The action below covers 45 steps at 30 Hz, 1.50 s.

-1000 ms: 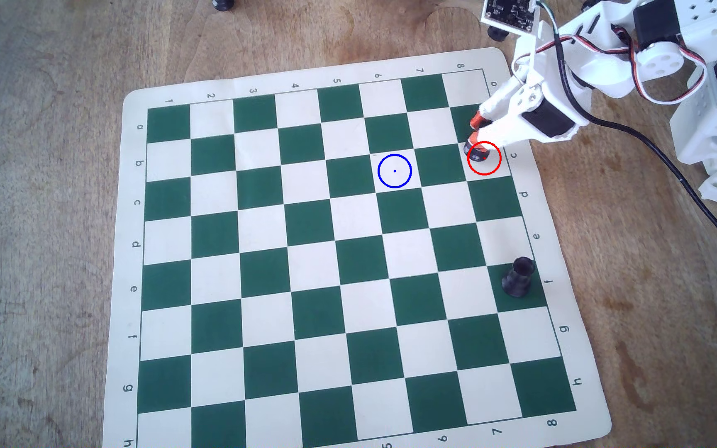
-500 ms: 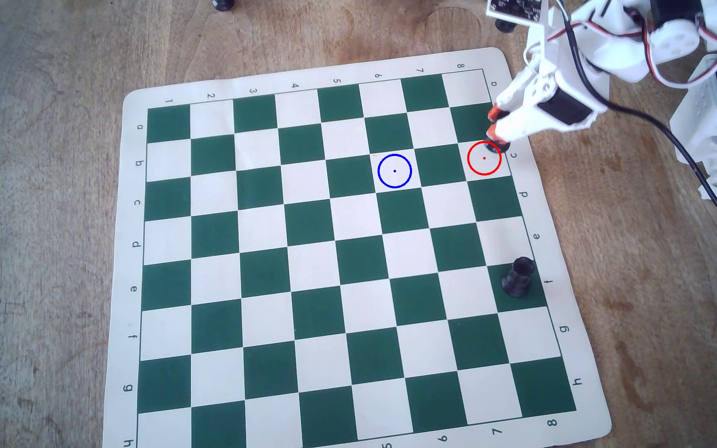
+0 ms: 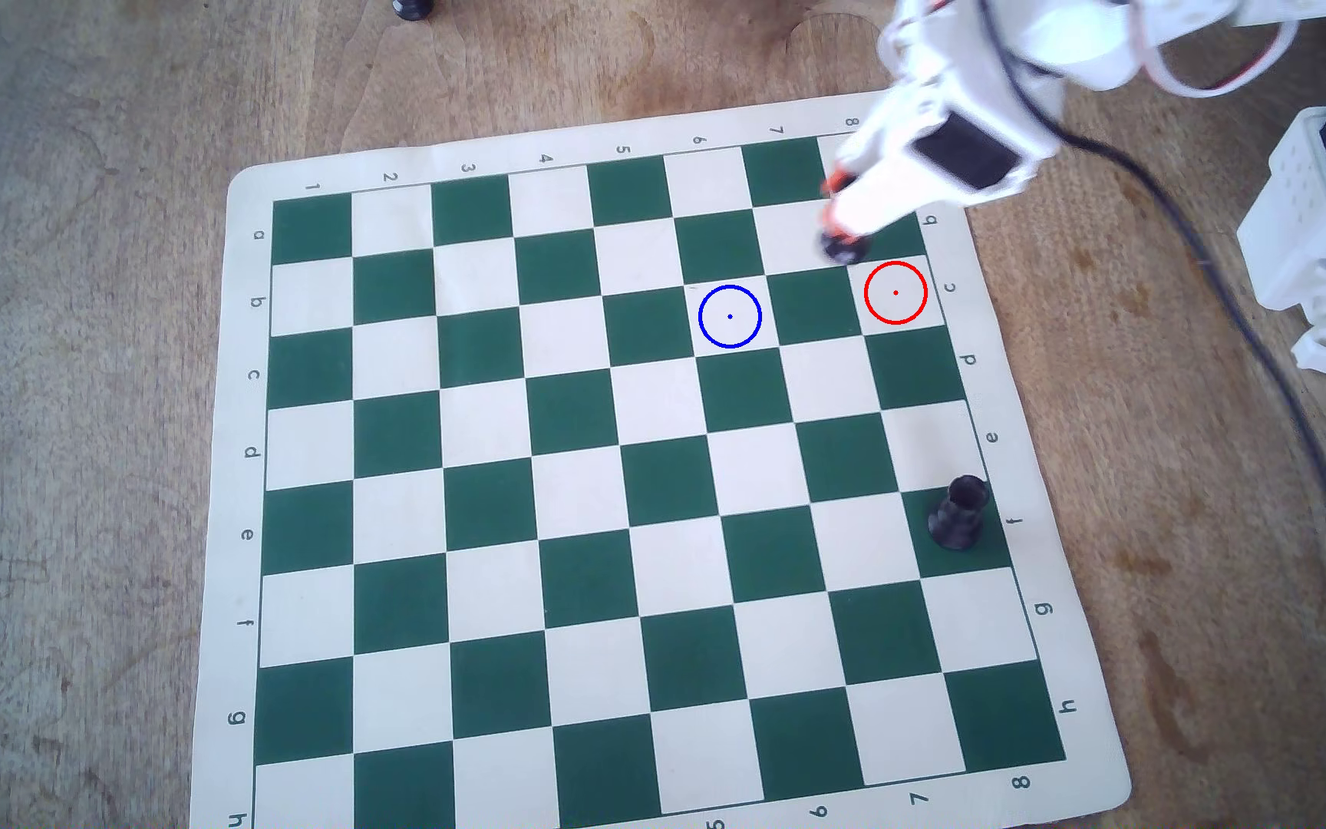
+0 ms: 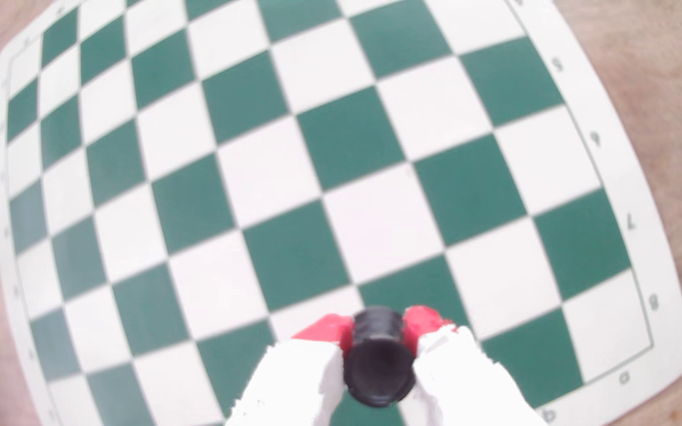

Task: Move the chess piece from red to blue

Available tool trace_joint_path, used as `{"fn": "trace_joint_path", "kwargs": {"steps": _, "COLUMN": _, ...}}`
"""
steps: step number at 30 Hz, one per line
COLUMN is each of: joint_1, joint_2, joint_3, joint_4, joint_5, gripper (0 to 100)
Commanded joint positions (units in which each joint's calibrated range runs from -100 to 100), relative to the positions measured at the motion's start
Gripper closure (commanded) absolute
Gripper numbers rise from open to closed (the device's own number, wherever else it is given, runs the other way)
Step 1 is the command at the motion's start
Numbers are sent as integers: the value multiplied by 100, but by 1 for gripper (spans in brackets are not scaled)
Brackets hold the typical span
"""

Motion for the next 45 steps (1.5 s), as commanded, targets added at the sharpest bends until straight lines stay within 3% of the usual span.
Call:
{"fn": "trace_joint_path", "kwargs": {"steps": 1, "joint_1": -94, "joint_2": 720, "joint_3": -1099, "joint_4": -266, "joint_5": -127, "gripper": 100}}
{"fn": "trace_joint_path", "kwargs": {"steps": 9, "joint_1": -16, "joint_2": 1942, "joint_3": -1244, "joint_4": -1338, "joint_5": -400, "gripper": 99}}
{"fn": "trace_joint_path", "kwargs": {"steps": 45, "joint_1": 54, "joint_2": 2579, "joint_3": -936, "joint_4": -1650, "joint_5": -15, "gripper": 99}}
